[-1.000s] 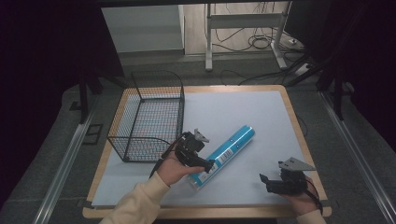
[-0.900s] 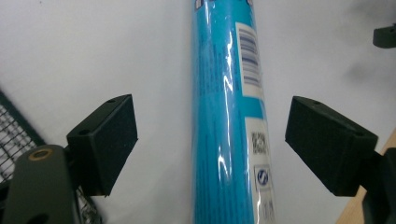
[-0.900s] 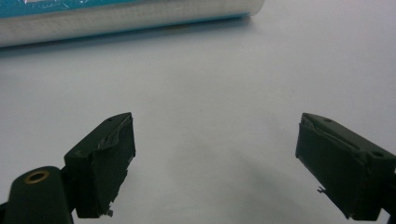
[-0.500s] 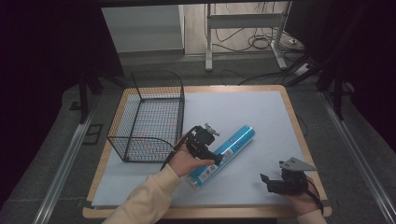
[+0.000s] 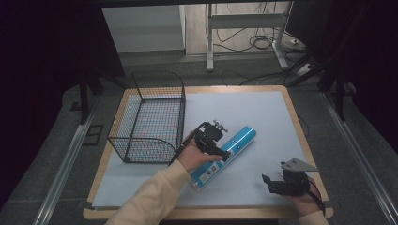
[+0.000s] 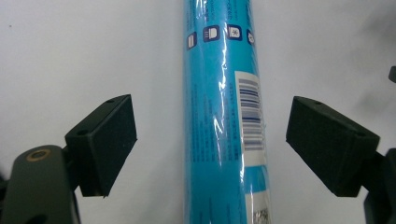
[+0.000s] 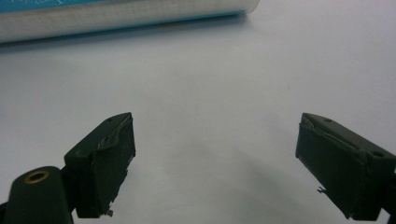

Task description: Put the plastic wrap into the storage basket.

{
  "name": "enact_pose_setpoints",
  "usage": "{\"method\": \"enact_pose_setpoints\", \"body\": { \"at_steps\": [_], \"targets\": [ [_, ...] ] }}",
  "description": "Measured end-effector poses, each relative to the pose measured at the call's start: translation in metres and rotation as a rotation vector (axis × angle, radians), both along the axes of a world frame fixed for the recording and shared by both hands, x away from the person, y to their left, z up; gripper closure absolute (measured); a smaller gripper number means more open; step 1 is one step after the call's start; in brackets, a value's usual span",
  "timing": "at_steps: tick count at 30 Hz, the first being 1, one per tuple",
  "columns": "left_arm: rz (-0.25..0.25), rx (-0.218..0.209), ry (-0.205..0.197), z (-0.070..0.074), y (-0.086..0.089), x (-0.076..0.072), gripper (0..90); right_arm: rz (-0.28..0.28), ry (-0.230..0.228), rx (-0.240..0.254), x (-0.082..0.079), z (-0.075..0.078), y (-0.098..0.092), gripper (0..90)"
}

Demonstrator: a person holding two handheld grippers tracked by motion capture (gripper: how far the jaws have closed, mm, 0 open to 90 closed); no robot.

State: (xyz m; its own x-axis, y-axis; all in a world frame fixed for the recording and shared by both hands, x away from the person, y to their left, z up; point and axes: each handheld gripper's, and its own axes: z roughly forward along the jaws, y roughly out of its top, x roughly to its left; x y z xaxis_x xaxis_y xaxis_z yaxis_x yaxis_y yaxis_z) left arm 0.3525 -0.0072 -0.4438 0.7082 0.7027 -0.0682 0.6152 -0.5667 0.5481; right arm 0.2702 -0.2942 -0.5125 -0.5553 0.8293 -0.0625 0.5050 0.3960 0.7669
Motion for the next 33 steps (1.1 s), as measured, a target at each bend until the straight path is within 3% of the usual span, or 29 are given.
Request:
{"method": "enact_pose_setpoints", "body": {
  "at_steps": [9, 17, 33],
  "targets": [
    [-0.009, 0.05, 0.024, -0.009, -0.012, 0.012, 15.5, -0.001, 0.004, -0.004, 0.001, -0.001, 0.0, 12.3],
    [-0.01, 0.05, 0.056, -0.018, -0.021, 0.015, 15.3, 0.0, 0.009, -0.007, 0.001, -0.002, 0.0, 12.3],
    [-0.033, 0.106, 0.114, -0.038, -0.036, 0.026, 15.4, -0.012, 0.007, -0.019, 0.001, -0.002, 0.0, 12.6]
  ]
}}
